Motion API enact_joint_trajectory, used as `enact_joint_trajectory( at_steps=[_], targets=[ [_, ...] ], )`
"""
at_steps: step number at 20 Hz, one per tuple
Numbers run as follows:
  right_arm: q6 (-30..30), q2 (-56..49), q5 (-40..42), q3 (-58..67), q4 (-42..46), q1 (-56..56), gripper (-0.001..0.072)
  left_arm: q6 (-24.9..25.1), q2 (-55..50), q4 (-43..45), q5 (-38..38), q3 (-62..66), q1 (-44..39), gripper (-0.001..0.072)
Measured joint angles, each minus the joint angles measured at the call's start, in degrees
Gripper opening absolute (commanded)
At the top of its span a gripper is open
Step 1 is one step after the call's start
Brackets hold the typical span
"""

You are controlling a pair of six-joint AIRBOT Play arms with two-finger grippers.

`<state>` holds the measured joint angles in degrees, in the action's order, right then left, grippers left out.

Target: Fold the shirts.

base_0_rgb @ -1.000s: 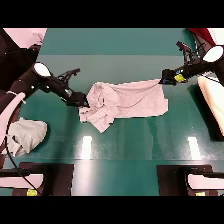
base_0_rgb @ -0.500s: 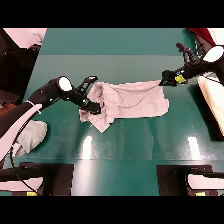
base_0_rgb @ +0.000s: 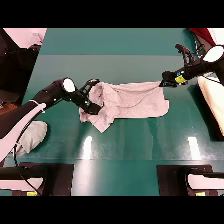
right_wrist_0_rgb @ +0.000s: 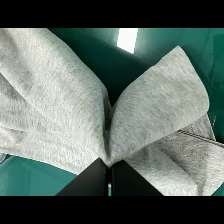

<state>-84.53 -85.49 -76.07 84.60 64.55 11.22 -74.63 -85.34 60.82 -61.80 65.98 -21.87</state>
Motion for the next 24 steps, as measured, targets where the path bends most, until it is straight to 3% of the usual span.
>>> enact_joint_trajectory(
  at_steps=[3,4,5,6,7,12,15,24],
  targets=[
    [1.1,0.0,0.4,0.0,0.0,-0.3,0.0018,-0.3,3.7,0.8,-2.2,4.2,1.8,0.0022],
    [1.3,0.0,0.4,0.0,0.1,-0.9,0.008,-0.3,5.2,1.4,-2.9,5.6,2.5,0.0022],
    [1.5,0.0,0.4,0.0,0.0,-1.7,0.0313,-0.3,6.7,2.3,-3.7,6.8,3.4,0.0022],
    [1.7,0.0,0.1,0.0,0.0,-2.8,0.0499,-0.3,8.2,3.2,-4.6,7.8,4.2,0.0022],
    [1.8,0.0,-0.7,0.0,0.1,-4.2,0.0535,-0.3,9.4,3.8,-5.2,8.4,4.9,0.0022],
    [2.2,1.1,-4.7,-6.0,-0.2,-11.8,0.0533,-0.4,12.0,5.7,-8.1,9.6,6.5,0.0022],
    [3.1,2.7,-4.2,-14.5,-2.3,-15.5,0.0442,-0.4,12.4,5.9,-8.5,9.7,6.7,0.0022],
    [6.7,3.9,8.0,-32.4,-13.7,-14.4,0.0441,-0.4,12.6,6.1,-8.7,9.8,6.8,0.0022]
  ],
)
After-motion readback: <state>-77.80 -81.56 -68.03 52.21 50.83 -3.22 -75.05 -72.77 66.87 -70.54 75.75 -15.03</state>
